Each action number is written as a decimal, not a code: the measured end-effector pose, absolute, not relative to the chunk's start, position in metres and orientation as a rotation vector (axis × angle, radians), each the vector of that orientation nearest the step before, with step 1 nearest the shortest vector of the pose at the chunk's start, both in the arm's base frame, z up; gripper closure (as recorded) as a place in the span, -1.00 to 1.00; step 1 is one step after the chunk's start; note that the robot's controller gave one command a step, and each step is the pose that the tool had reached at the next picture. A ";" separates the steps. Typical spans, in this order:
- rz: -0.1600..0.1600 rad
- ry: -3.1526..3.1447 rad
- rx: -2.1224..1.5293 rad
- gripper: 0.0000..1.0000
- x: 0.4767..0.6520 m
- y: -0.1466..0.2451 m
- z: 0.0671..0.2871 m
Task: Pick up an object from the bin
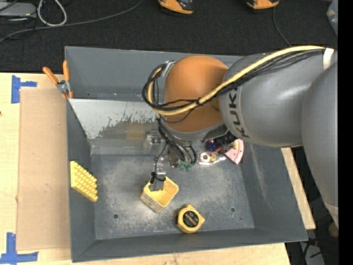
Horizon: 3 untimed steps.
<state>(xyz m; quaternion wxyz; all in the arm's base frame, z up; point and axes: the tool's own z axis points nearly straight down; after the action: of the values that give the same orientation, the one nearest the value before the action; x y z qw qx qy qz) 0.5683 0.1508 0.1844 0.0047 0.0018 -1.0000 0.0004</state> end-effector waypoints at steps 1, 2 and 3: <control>-0.001 -3.141 0.000 -1.00 0.570 0.149 0.189; -0.001 -3.139 0.072 -1.00 0.575 0.102 0.097; -0.004 -3.143 0.077 -1.00 0.569 0.096 0.114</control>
Offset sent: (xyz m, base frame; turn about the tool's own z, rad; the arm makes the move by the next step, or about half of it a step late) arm 0.0081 -0.0632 -0.1144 -0.0546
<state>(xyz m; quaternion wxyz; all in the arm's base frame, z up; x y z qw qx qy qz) 0.5685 0.0964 0.1138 -0.0011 0.0244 -0.9997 -0.0013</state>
